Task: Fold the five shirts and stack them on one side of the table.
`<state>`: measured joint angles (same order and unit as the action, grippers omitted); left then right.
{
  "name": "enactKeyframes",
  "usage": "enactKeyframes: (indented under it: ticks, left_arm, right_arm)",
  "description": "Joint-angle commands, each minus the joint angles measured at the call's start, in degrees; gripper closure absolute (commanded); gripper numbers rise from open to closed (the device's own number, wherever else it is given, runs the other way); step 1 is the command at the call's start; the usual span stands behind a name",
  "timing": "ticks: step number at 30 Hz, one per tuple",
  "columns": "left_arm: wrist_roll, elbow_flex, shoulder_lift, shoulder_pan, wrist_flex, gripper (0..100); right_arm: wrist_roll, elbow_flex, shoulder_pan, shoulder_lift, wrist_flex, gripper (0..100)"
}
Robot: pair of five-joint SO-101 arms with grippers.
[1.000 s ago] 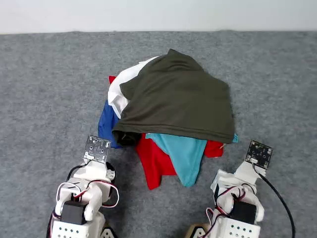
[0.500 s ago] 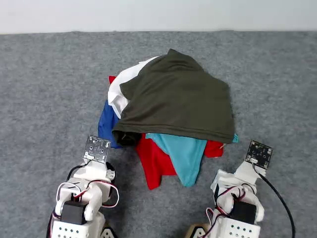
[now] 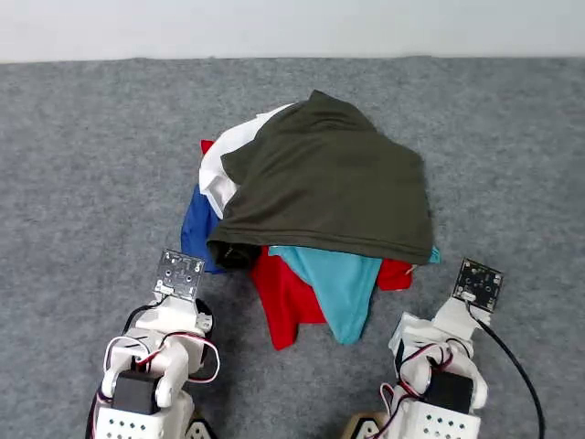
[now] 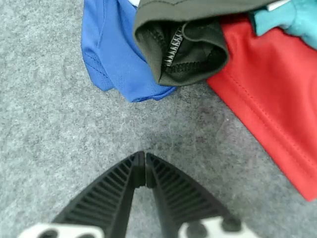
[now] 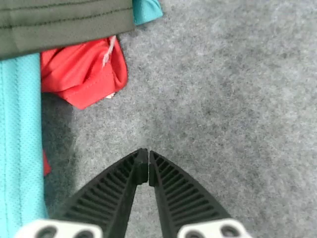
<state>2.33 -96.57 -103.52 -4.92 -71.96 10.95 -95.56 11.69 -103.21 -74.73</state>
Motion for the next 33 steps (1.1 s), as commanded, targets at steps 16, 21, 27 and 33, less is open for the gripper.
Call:
enactKeyframes:
  ticks: [16,21,27,33]
  left_arm:
    - [0.35,0.13,-0.62,-0.44,-0.09,98]
    - [0.09,0.13,-0.62,-0.97,-0.09,98]
    - [0.09,0.13,-0.62,-1.23,-0.09,98]
    - [-1.32,1.19,-0.53,-2.11,-0.09,98]
  right_arm:
    - [0.44,-0.88,0.13,-0.57,-0.13,98.8]
    - [0.44,-0.88,0.13,-0.57,-0.13,98.8]
    - [0.44,-0.88,0.13,-0.57,-0.13,98.8]
    - [0.44,-0.88,0.13,-0.57,-0.13,98.8]
